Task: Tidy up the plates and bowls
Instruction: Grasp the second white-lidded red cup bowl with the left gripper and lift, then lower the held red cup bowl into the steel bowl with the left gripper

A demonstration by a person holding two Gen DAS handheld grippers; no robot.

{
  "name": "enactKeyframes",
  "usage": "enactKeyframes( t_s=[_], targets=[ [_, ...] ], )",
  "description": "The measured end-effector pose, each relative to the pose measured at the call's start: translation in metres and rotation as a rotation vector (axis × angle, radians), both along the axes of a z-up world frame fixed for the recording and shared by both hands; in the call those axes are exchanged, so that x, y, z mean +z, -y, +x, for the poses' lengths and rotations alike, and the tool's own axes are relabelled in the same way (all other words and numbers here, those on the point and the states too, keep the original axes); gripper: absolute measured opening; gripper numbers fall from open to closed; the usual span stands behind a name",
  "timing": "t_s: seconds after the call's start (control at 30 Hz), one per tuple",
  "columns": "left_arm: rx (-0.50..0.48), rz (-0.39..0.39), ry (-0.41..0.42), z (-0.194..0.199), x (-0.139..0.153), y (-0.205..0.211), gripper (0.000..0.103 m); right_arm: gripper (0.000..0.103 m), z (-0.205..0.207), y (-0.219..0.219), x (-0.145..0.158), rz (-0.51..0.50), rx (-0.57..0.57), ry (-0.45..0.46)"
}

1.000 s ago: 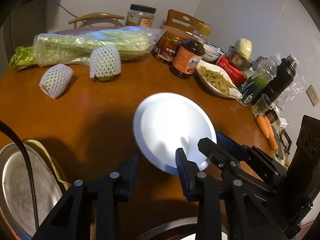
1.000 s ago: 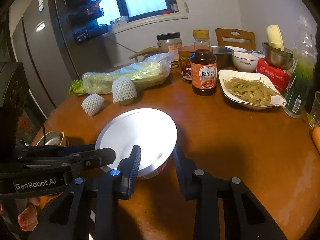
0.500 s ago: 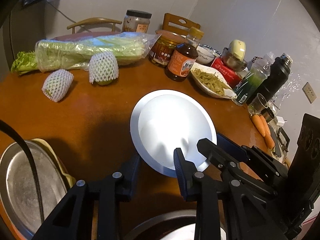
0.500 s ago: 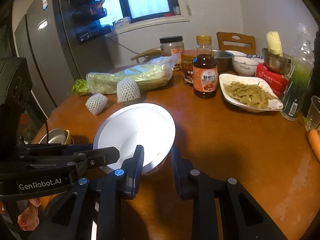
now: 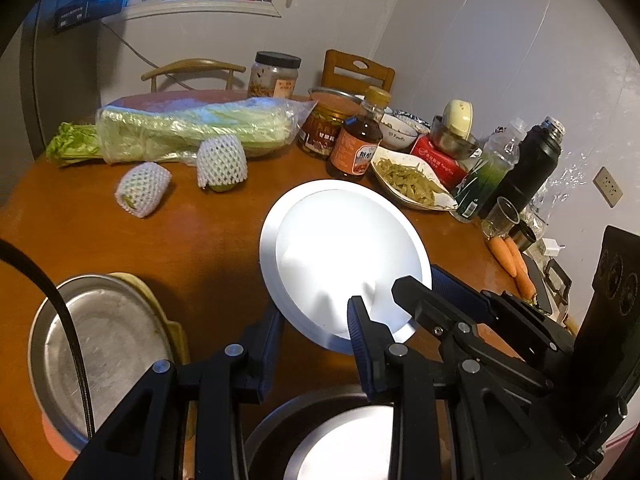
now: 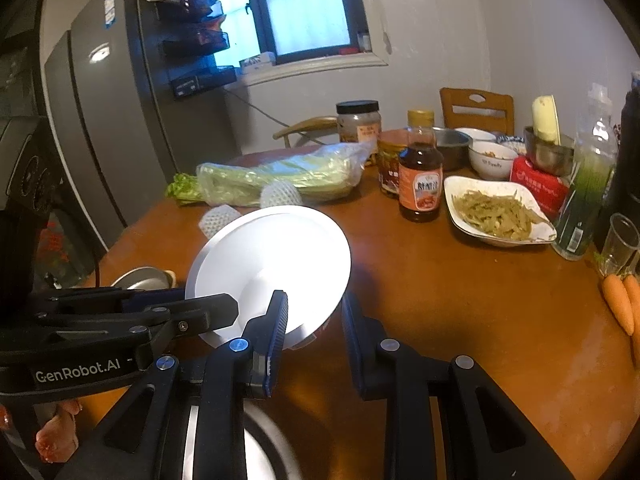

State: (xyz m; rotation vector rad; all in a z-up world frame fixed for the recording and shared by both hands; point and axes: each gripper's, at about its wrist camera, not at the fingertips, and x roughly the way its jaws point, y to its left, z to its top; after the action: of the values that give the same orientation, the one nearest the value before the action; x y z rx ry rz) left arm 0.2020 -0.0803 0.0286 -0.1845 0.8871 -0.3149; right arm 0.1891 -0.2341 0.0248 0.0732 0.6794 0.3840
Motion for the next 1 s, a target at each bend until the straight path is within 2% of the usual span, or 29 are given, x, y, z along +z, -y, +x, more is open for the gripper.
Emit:
enactKeyframes(
  t_s=[1.0],
  targets=[
    [-0.007, 0.007, 0.107, -0.089, 0.041, -0.011, 0.033, 0.030, -0.082, -0.009, 0.040, -0.012, 0.009, 0.111]
  ],
)
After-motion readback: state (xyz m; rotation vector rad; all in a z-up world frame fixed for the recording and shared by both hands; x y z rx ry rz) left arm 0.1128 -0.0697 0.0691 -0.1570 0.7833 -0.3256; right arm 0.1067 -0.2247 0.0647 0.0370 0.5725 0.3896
